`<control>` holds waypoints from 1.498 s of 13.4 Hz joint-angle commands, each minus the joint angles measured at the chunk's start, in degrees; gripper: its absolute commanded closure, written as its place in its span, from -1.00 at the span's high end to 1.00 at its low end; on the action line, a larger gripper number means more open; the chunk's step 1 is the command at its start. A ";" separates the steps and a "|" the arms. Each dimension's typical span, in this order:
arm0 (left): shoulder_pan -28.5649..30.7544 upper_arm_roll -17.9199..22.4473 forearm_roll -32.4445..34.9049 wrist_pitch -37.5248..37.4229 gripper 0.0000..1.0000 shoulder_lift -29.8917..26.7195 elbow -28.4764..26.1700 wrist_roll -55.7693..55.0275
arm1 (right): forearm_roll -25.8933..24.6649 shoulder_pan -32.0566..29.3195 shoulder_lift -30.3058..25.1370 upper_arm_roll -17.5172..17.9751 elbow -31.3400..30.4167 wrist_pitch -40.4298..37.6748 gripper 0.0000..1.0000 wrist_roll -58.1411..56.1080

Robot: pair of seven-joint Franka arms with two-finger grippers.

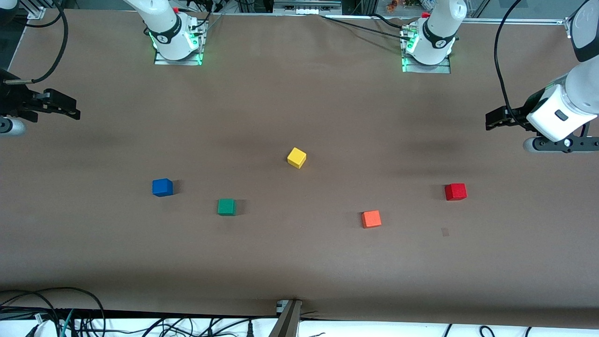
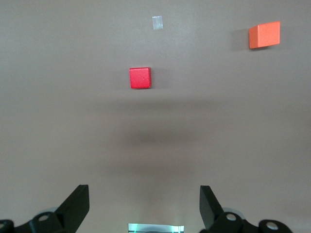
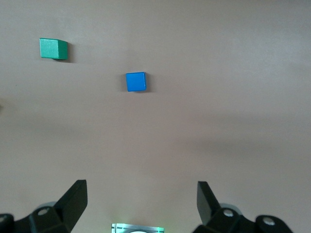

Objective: Pass red block to right arm, stack on blue
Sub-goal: 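Move the left gripper down toward the red cube, then close the left gripper on the red cube and lift it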

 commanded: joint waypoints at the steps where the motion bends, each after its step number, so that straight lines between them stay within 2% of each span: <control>1: 0.36 0.08 -0.41 -0.13 1.00 2.67 2.03 1.25 | 1.29 -0.63 0.37 -0.02 1.18 -0.27 1.00 -0.55; 3: 0.01 0.00 -0.15 5.21 1.00 2.94 -1.90 1.96 | 1.38 -0.63 0.46 -0.02 1.18 -0.27 1.00 -0.55; 6: 0.37 0.08 3.10 20.12 1.00 3.63 -9.73 1.96 | 1.38 -0.63 0.46 -0.02 1.18 -0.36 1.00 -0.55; 9: 3.61 0.00 2.84 30.34 1.00 9.68 -10.80 2.57 | 1.38 -0.63 0.46 -0.02 1.10 -0.36 1.00 -0.55; 10: 3.70 0.08 2.75 34.90 1.00 10.83 -12.89 4.40 | 1.38 -0.63 0.46 -0.02 1.18 -0.36 1.00 -0.55; 13: 4.41 0.00 2.49 50.89 1.00 11.55 -24.74 4.08 | 1.38 -0.63 0.46 -0.02 1.18 -0.36 1.00 -0.55; 14: 4.41 0.00 2.49 54.33 1.00 12.07 -27.04 4.07 | 1.38 -0.63 0.46 -0.02 1.10 -0.36 1.00 -0.55; 20: 4.50 0.00 2.58 67.71 1.00 19.88 -30.32 4.86 | 2.17 -0.63 0.46 -0.02 1.10 -0.36 1.00 -0.55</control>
